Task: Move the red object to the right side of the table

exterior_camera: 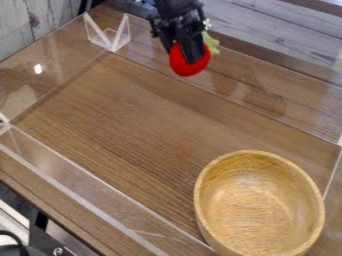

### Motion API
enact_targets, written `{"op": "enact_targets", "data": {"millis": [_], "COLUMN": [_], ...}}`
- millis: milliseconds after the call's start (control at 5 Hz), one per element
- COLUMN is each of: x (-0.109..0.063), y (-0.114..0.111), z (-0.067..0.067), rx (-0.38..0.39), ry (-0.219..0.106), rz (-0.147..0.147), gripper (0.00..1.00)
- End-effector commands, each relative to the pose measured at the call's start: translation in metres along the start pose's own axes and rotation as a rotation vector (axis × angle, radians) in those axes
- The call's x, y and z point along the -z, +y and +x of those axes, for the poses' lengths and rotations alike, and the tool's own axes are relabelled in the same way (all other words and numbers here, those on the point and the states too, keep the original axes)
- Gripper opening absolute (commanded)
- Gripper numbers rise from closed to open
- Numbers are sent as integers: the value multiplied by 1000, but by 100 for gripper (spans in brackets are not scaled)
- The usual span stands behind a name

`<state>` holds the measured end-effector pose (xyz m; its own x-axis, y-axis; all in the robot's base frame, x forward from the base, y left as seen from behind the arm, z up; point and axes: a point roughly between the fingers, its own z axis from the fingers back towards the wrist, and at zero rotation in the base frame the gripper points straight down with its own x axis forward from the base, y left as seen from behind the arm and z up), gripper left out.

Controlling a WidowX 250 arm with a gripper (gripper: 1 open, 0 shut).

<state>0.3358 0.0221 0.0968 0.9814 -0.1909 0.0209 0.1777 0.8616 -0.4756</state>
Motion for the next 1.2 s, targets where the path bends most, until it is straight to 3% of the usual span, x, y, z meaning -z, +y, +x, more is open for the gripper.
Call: {"op": "enact_targets", "data": {"millis": [0,1000], "x": [-26,-28], "y": [-25,-47], "z": [5,3], "rx": [62,93], "ry": [-77,-47], "rz": [37,4], "gripper": [0,0]}}
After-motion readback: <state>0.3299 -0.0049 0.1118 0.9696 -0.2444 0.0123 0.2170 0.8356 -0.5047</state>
